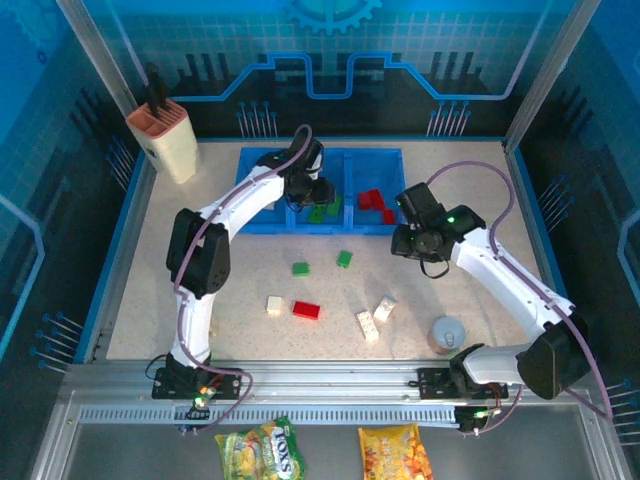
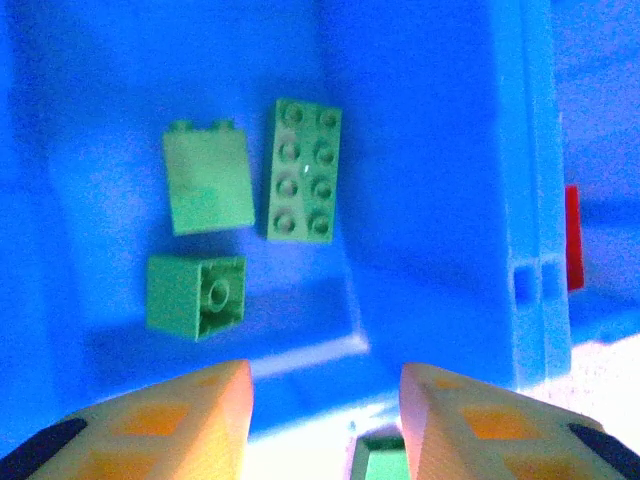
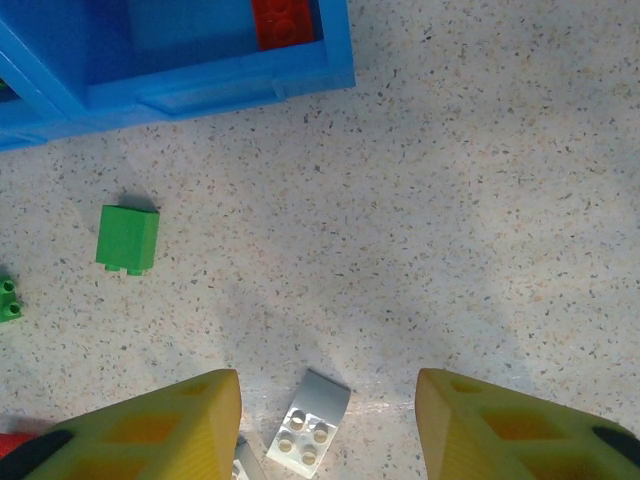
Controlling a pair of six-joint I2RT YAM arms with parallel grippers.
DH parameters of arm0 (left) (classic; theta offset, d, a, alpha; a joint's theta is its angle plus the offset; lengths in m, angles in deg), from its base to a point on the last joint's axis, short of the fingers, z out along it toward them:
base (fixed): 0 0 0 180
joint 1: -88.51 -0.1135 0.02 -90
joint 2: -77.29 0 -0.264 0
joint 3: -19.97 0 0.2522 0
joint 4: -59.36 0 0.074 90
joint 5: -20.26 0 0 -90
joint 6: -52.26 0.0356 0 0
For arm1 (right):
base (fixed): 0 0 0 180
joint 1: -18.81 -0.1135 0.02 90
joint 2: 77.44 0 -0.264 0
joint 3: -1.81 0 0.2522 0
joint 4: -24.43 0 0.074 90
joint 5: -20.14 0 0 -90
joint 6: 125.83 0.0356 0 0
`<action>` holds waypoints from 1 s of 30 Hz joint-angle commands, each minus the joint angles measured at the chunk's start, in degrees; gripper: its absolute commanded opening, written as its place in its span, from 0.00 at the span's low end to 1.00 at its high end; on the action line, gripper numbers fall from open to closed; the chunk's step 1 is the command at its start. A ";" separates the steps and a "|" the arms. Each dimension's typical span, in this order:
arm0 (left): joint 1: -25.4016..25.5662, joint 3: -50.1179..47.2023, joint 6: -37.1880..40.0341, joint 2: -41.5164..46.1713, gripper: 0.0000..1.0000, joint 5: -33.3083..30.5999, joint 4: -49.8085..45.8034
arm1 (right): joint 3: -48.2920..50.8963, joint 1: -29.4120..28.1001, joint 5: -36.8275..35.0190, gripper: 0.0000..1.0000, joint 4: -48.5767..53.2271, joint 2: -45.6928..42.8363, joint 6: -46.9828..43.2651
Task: Sort the legos into containers by color
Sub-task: Place the lego in the container.
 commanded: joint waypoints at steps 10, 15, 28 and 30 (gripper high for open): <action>1.24 -18.21 1.99 15.95 0.45 -1.97 -3.80 | 2.00 -0.90 0.81 0.50 -1.04 1.79 -0.89; 2.61 -25.81 1.82 21.24 0.46 -4.71 -5.89 | 1.94 -1.15 1.16 0.50 -1.32 2.89 -1.33; 6.14 -43.56 -2.15 31.35 0.48 -9.08 -8.78 | 2.29 -1.56 1.95 0.50 -2.25 4.61 -1.56; 6.64 -45.18 -2.97 31.78 0.49 -9.37 -8.93 | 2.36 -1.59 1.91 0.50 -2.37 4.69 -1.55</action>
